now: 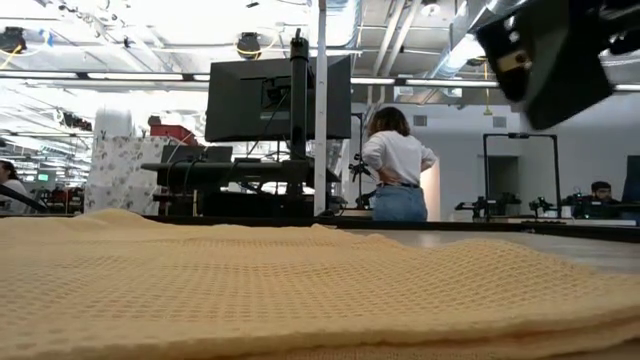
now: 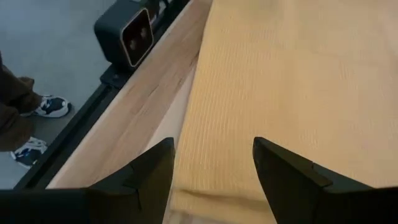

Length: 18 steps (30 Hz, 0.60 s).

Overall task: Roll towel
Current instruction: Roll the yellow towel

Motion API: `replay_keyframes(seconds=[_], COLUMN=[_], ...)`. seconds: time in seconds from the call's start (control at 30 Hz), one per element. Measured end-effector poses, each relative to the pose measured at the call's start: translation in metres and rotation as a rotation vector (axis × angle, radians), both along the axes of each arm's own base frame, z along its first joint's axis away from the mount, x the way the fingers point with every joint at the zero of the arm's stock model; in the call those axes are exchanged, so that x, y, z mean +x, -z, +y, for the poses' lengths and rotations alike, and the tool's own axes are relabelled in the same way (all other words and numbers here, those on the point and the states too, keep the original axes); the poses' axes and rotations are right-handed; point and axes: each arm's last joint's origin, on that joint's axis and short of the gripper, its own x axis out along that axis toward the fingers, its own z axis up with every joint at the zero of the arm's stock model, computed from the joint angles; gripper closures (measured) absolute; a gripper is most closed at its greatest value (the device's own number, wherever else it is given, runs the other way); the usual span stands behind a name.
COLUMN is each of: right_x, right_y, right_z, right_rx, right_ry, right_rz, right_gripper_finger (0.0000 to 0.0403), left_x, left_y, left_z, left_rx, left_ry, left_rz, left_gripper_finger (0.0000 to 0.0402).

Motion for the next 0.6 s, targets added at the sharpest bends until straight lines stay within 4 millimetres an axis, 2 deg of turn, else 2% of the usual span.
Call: replay_keyframes(seconds=[0.1,0.3,0.47,0.6], right_x=[0.004,0.016,0.022,0.018], right_y=[0.017,0.03,0.036,0.038], right_z=[0.011,0.027,0.031,0.03], right_rx=[-0.077,-0.194,-0.287,-0.331], right_ry=[0.007,0.056,0.113,0.118], right_rz=[0.049,0.067,0.078,0.096], right_gripper_finger=[0.0191,0.0191,0.0191,0.0193], left_x=[0.001,0.0,0.0,0.0], left_y=[0.0,0.0,0.0,0.001], left_z=[0.002,0.002,0.002,0.002], left_rx=[0.007,-0.001,0.0,0.001], left_ry=[-0.027,-0.049,-0.045,-0.043], left_rz=[-0.003,-0.009,-0.008,-0.006], left_gripper_finger=[0.0245,0.0245,0.0245,0.0245])
